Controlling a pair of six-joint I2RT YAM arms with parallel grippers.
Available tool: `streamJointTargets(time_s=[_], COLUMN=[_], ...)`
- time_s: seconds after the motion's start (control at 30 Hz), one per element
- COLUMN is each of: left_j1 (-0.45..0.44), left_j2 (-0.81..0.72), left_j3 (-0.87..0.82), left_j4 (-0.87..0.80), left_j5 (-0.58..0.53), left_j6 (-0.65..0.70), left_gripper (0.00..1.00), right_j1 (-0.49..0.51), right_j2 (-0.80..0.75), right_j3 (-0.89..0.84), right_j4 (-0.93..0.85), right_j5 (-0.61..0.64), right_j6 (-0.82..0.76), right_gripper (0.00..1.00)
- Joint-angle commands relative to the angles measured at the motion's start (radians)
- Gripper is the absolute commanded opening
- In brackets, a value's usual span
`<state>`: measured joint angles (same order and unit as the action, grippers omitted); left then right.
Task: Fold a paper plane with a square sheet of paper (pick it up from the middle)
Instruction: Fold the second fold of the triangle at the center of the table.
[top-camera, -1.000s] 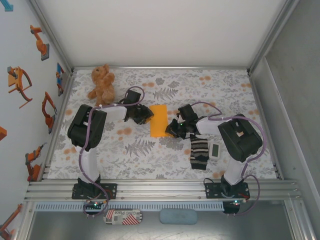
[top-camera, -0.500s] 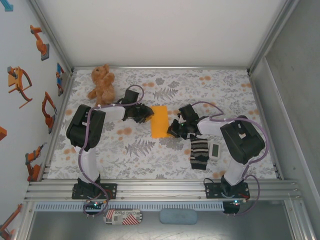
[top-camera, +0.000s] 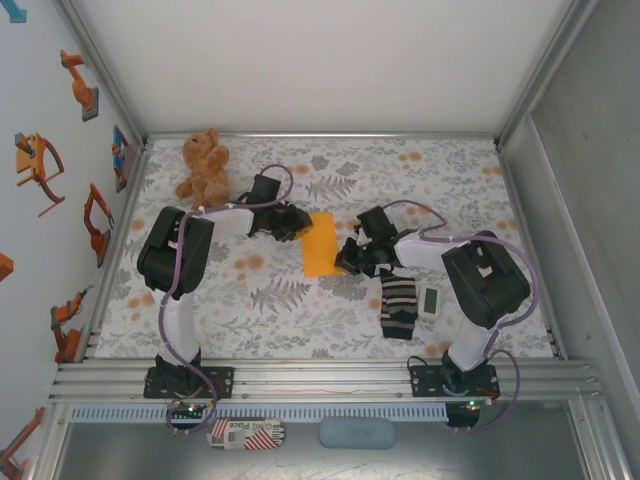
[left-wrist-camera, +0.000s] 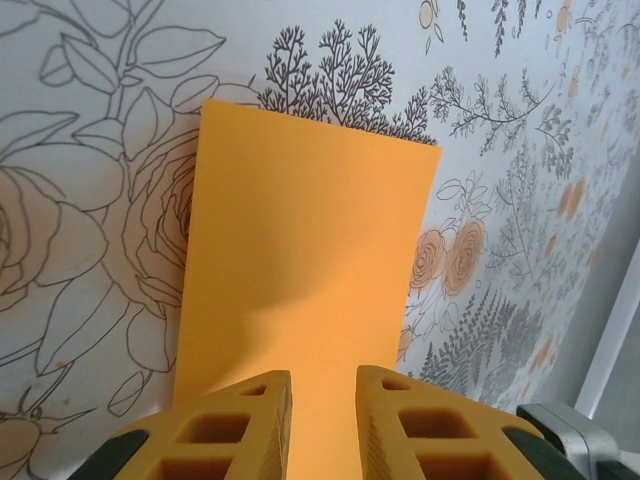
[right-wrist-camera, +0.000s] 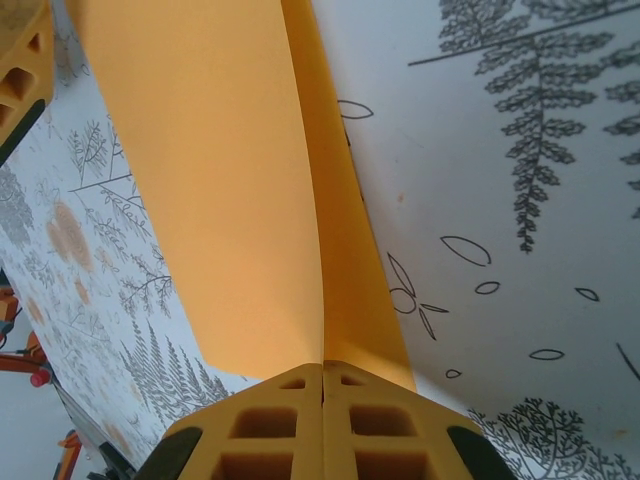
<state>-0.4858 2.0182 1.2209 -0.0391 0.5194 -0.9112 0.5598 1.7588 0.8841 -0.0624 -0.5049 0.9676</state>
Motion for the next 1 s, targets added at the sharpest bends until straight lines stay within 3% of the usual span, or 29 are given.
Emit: streamJointTargets(time_s=[0.0,0.47,0.97], left_j1=[-0.007,-0.008,-0.007], left_j2=[0.037,0.079,0.082], left_j3=[0.045,0.066,0.072], left_j4=[-0.123,-0.2,-0.214], left_j5=[-0.031,-0.056,-0.065], left_j6=[0.052,0.051,0.052], left_gripper=[0.23,0.22,0.22], right_j1=[-0.005,-0.001,0.051], right_j2=[-0.034,0.078,0.196], right_j3=[0.034,0.123,0.225], right_j4=[0.007,0.182,0.165], right_j5=[-0.01,-0.101,-0.093], right_j6=[-0.029,0.005,-0.021], right_gripper=[0.0,0.0,0.0])
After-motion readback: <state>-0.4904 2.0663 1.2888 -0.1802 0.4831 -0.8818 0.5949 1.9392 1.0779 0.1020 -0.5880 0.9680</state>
